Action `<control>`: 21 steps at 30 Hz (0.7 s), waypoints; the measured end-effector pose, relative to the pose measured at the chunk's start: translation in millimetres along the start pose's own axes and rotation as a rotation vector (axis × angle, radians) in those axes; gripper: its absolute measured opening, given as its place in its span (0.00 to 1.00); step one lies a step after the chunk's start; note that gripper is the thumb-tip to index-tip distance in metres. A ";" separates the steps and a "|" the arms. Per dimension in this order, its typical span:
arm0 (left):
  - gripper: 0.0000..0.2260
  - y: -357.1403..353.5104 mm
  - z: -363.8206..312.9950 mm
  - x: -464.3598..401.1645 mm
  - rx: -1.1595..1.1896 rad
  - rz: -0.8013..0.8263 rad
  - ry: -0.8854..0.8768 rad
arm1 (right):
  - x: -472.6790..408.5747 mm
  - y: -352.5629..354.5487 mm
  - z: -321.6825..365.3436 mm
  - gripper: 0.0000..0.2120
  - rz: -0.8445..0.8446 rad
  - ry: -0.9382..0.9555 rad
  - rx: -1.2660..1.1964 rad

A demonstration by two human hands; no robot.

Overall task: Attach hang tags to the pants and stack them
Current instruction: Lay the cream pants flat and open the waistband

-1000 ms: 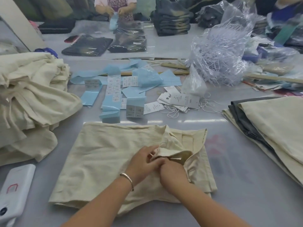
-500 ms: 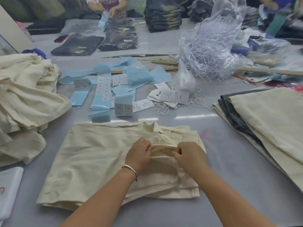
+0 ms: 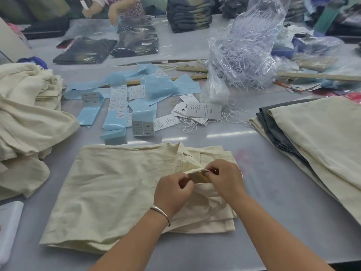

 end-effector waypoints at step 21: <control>0.11 -29.4 31.3 24.4 0.727 0.307 0.678 | -4.9 -14.6 -0.6 0.08 0.129 -0.041 -0.159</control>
Point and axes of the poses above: each hand's wrist, its own x-axis away from the middle knuckle, its own y-axis out of the back of the hand, z = x × y, the point moved 6 cm from there along -x, towards the middle knuckle, and after that the axes turned 11 degrees about -z, right-handed, at the moved point
